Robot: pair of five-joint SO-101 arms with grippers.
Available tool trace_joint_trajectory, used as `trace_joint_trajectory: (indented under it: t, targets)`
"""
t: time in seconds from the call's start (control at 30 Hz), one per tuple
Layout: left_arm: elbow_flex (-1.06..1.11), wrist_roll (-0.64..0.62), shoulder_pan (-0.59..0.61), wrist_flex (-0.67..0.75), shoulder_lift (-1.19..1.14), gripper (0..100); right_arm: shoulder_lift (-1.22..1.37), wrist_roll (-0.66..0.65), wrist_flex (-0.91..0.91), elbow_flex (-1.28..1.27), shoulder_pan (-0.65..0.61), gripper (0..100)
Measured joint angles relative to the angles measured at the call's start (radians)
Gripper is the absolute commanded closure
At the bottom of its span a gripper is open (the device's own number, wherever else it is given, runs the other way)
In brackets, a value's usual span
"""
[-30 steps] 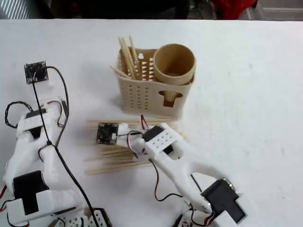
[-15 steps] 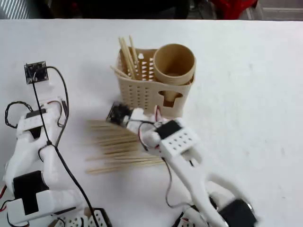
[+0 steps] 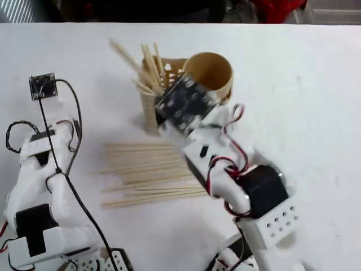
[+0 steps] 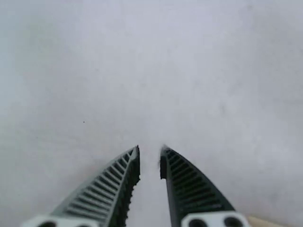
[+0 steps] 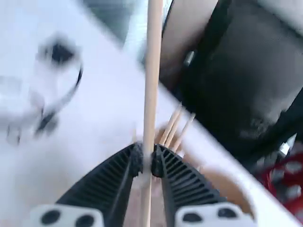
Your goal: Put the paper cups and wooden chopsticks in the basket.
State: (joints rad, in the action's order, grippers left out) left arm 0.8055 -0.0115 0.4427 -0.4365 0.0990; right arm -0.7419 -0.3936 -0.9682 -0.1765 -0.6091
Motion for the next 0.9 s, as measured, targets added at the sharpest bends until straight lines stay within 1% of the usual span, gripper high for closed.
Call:
trace_joint_trajectory:
  t: [0.1,0.23,0.33,0.47,0.57,0.6,0.77,0.9]
  targets:
    - [0.000,0.000,0.000,0.000,0.000,91,0.100,0.066,0.176,0.095,0.002,98.1]
    - [0.000,0.000,0.000,0.000,0.000,91,0.261,0.123,0.434,0.138,0.003,98.1]
    - [0.000,0.000,0.000,0.000,0.000,91,0.373,0.130,0.537,0.138,0.006,98.1]
    - [0.000,0.000,-0.003,0.000,0.000,91,0.489,0.133,0.572,0.138,0.026,98.1]
    - [0.000,0.000,-0.005,0.000,0.000,91,0.509,0.135,0.575,0.138,0.046,97.8]
    - [0.000,0.000,-0.005,0.000,0.000,91,0.509,0.135,0.575,0.138,0.054,96.7]
    - [0.000,0.000,-0.005,0.000,0.000,91,0.509,0.135,0.575,0.140,0.078,84.5]
    - [0.000,0.000,-0.005,0.000,0.000,91,0.509,0.135,0.539,0.140,0.078,85.6]
